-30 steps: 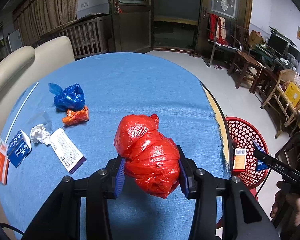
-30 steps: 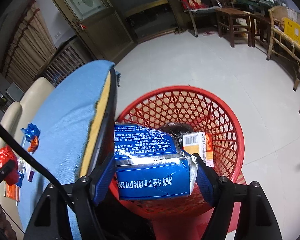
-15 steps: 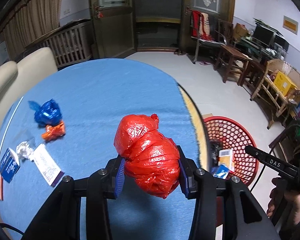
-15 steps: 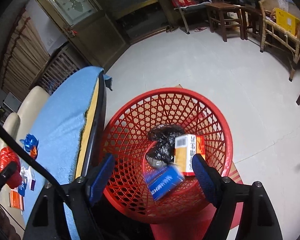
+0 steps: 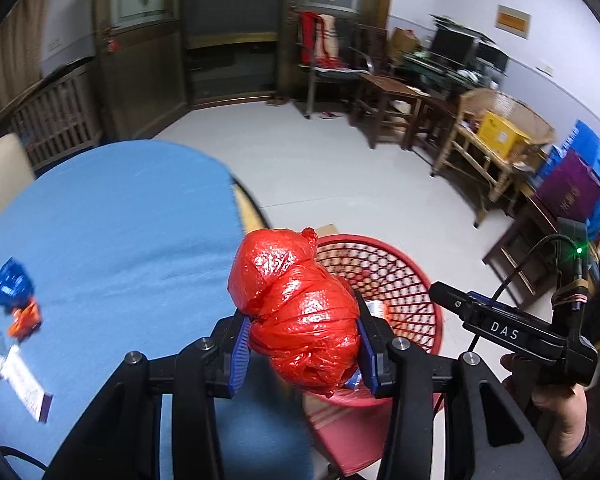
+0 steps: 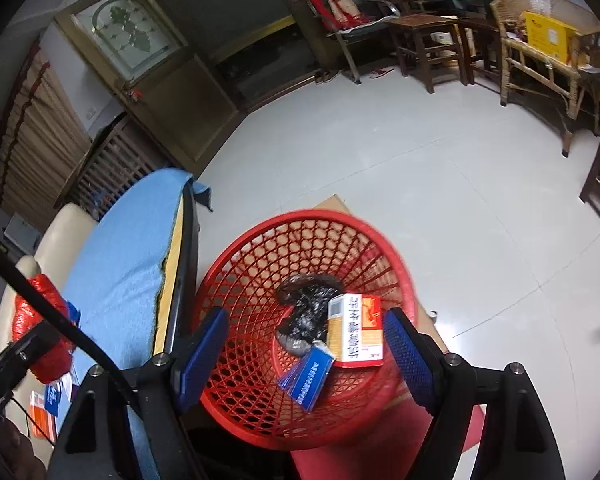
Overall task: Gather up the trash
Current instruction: 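Release the blue box and red bag into the wastebasket with both grippers, then return both tools to the table and grasp the white leaflet with the right gripper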
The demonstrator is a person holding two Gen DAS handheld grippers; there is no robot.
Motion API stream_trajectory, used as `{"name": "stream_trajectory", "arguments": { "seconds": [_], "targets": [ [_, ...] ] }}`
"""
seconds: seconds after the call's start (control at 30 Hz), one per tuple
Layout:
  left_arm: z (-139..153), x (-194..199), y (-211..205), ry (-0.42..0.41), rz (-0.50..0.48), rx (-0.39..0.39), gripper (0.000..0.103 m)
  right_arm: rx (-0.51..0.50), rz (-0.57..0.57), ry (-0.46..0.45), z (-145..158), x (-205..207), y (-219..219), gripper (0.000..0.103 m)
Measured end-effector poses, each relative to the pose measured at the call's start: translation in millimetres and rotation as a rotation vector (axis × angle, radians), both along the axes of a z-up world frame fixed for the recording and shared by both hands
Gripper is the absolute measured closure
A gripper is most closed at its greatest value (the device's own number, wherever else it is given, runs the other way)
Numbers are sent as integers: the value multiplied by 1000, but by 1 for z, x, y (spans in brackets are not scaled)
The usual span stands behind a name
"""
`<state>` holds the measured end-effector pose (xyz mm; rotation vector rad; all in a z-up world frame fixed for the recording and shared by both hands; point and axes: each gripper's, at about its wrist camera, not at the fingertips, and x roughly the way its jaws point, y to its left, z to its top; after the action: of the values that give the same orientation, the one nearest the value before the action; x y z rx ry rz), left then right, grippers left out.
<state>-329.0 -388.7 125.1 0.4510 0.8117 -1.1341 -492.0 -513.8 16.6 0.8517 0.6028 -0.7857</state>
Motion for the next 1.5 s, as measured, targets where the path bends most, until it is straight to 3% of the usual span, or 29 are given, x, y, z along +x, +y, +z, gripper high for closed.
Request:
{"name": "stream_trajectory", "arguments": {
  "seconds": [0.07, 0.2, 0.33, 0.5, 0.73, 0.83, 0.93, 1.13, 1.5],
  "targets": [
    [-2, -7, -10, 20, -37, 10, 55, -1, -20, -10, 2, -8, -3, 20],
    [-4, -14, -30, 43, -66, 7, 42, 2, -57, -22, 4, -23, -9, 20],
    [-13, -13, -50, 60, -78, 36, 39, 4, -78, -28, 5, -32, -12, 20],
    [-8, 2, -33, 71, -31, 7, 29, -3, -84, -30, 8, -38, -8, 20],
    [-16, 37, 39, 49, 139, 16, 28, 11, -28, -34, 5, -17, 4, 21],
    [-30, 57, 82, 103, 251, 38, 28, 10, 33, -38, 6, 6, 15, 21],
    [-44, 71, 122, 148, 346, 57, 28, 12, 112, -30, 5, 35, 34, 21],
    [-55, 94, 196, 145, 509, 52, 28, -5, 253, -8, 8, 87, 75, 21],
    [-66, 153, 311, 125, 816, 30, 28, -132, 564, 54, 32, 184, 172, 21]
  ]
}}
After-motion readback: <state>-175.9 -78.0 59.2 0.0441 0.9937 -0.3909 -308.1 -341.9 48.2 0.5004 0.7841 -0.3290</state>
